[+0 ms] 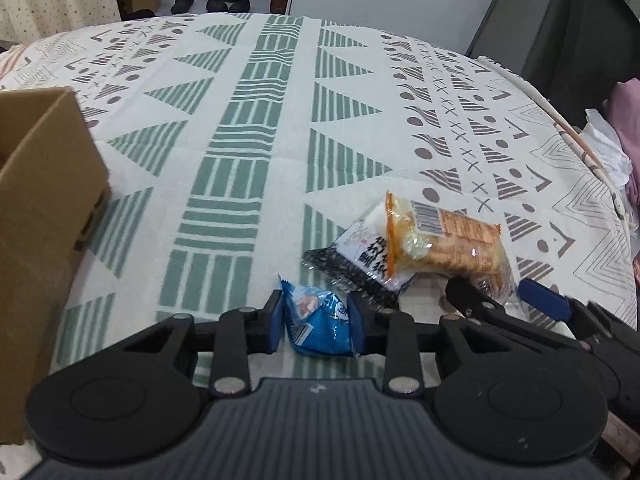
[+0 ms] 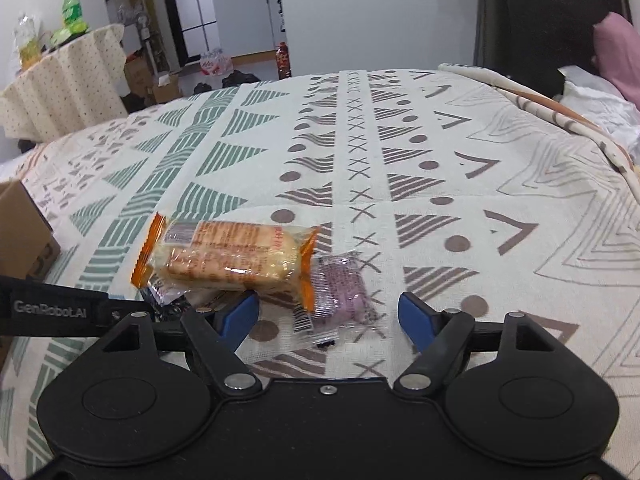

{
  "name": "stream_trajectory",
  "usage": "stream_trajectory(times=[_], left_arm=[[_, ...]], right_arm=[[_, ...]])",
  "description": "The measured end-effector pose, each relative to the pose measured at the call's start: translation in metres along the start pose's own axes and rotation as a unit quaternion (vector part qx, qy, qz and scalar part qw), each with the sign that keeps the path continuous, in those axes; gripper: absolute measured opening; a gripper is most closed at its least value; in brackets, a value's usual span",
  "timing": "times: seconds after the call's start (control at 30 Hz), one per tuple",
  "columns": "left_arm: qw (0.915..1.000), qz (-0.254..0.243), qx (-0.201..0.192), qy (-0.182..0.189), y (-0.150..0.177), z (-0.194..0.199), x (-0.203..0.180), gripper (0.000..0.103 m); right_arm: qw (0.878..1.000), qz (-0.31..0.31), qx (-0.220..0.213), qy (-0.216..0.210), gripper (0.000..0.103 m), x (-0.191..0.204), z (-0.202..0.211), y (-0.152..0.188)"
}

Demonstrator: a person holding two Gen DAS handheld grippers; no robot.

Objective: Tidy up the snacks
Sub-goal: 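Grasp blue snack bag with left tool while right tool grasps purple clear packet, then carry both snacks over the box and open both tools to drop them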

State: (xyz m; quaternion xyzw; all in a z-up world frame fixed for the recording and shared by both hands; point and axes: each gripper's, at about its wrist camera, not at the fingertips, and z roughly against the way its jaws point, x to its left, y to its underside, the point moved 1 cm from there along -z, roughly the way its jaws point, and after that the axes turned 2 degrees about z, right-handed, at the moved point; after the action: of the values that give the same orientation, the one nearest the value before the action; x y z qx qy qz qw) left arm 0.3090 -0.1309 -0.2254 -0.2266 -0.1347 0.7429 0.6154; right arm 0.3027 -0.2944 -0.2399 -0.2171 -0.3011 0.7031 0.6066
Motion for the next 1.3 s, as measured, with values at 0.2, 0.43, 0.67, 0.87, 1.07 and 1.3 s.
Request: stream_trajectory(times=[0.2,0.43,0.67,0.87,1.07,1.3], left_arm=[[0.9998,0.012,-0.008,-0.01,0.005,0.019,0.022,0.031],[0.9991,0.028,-0.028,-0.014,0.013,0.058,0.057,0.03],[0.9982,0.022,-0.053,-0.015,0.01,0.099,0.072,0.03],[0.9972,0.004,-0.075,0.001,0.01,0.124,0.074,0.031],[0.9957,-0.02,-0.09,0.009,0.008,0.145,0.075,0.03],[0.9927,-0.033,-0.114,0.024,0.008,0.172,0.082,0.03]], right_arm=[[0.999,0.028,0.01,0.014,0.05,0.006,-0.006,0.001],[0.999,0.042,0.019,0.024,0.043,0.012,0.006,0.006],[0.998,0.041,0.023,0.04,0.037,0.013,0.031,0.008],[0.998,0.031,0.009,0.048,0.036,0.021,0.071,0.002],[0.996,0.06,-0.016,0.061,0.036,0.041,0.111,-0.008],[0.994,0.083,-0.04,0.063,0.036,0.073,0.143,-0.016]])
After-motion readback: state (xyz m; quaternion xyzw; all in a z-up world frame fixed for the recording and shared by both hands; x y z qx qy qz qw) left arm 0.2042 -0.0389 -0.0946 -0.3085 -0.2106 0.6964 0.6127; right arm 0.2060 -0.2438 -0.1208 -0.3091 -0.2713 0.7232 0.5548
